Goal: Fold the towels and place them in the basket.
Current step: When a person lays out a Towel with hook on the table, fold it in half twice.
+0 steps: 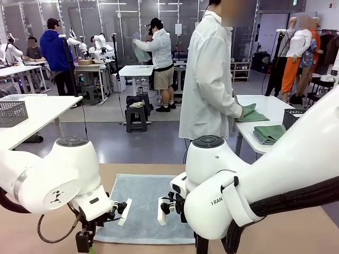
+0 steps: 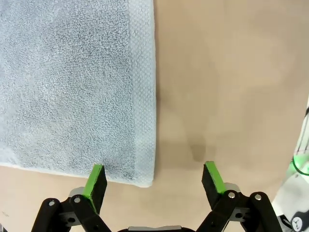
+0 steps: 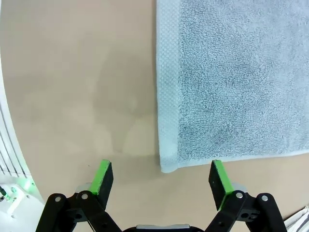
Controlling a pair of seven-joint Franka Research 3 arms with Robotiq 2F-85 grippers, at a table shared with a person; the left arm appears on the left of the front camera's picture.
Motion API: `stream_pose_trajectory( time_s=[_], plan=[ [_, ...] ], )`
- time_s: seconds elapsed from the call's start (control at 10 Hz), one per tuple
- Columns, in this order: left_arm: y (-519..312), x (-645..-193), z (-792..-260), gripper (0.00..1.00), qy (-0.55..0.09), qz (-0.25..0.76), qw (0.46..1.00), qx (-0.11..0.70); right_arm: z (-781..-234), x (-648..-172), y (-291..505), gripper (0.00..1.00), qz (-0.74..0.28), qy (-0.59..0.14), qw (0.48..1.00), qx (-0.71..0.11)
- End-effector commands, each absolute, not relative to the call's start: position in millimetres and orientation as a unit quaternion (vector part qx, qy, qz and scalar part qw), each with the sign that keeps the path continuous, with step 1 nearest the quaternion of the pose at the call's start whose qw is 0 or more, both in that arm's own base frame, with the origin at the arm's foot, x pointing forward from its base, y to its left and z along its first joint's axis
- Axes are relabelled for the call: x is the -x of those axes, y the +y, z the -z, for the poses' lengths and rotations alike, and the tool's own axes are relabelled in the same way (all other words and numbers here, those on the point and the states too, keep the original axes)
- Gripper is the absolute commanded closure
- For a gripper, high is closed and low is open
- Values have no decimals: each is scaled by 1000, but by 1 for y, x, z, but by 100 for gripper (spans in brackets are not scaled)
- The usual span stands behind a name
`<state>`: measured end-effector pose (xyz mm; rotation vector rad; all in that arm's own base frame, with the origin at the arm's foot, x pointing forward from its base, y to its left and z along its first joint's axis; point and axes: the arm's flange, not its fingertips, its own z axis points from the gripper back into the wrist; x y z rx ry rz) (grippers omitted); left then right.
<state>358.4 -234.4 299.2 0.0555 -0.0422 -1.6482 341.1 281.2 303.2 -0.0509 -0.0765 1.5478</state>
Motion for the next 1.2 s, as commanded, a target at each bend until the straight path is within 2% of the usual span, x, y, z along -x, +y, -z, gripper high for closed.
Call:
stream_pose_trajectory(
  time_s=[0.0, 0.7, 0.8, 0.9, 1.0, 1.1],
  plan=[
    [-242, -362, -299, 0, -28, 727, 686, -22, -300, -344, 273, 0, -707, -37, 706, 6],
    [-242, -373, -291, 0, -34, 729, 684, -5, -294, -358, 273, 0, -707, -37, 706, -4],
    [-242, -374, -292, 8, -38, 727, 686, -10, -294, -360, 273, 20, -706, -37, 707, -6],
    [-242, -374, -292, 20, -38, 725, 687, -10, -294, -361, 273, 20, -705, -41, 708, -6],
    [-240, -376, -293, 11, -38, 723, 690, -9, -294, -363, 274, 20, -704, -42, 709, -6],
    [-240, -378, -293, 11, -38, 721, 692, -9, -294, -365, 275, 20, -703, -41, 710, -7]
  ],
)
